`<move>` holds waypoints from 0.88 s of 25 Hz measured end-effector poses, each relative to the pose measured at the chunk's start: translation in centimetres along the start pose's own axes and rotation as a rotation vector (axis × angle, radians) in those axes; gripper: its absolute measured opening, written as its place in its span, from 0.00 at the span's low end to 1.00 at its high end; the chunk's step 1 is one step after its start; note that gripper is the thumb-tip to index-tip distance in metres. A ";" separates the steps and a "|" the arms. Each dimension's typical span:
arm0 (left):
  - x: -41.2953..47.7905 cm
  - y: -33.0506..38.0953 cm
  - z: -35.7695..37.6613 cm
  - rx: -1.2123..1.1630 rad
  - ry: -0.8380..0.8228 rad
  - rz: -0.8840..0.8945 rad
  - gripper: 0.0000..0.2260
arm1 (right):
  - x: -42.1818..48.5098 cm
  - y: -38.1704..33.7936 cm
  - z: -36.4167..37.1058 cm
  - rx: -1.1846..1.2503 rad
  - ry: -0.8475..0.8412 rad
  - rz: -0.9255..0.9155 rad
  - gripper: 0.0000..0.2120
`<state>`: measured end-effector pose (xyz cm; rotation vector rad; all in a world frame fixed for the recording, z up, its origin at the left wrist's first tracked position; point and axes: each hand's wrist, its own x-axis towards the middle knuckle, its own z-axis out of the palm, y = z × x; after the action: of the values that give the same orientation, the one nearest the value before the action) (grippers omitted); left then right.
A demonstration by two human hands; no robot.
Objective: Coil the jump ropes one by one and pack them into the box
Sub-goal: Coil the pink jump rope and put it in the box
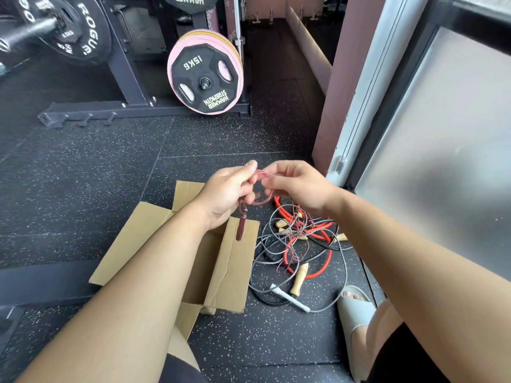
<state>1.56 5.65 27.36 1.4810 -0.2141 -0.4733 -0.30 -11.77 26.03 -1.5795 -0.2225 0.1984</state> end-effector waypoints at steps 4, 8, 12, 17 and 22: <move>0.1 0.7 -0.2 -0.138 -0.161 -0.031 0.16 | -0.1 -1.6 0.0 0.385 -0.008 0.138 0.13; -0.6 1.2 0.0 -0.143 -0.259 -0.008 0.13 | 0.1 -1.7 0.0 0.437 -0.140 0.073 0.05; -0.5 1.4 0.7 -0.438 -0.295 -0.071 0.14 | 0.2 -1.8 -0.4 0.401 -0.030 0.045 0.05; 0.2 0.6 0.9 -0.558 -0.272 -0.079 0.14 | 0.1 -0.5 -0.4 -0.075 0.161 -0.050 0.05; 0.0 1.0 0.0 -0.669 -0.204 -0.031 0.11 | 0.3 1.5 -1.1 -0.342 0.129 -0.014 0.14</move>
<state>1.75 5.71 28.31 0.7833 -0.1701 -0.6469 0.28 -12.75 24.51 -1.9224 -0.1730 0.0475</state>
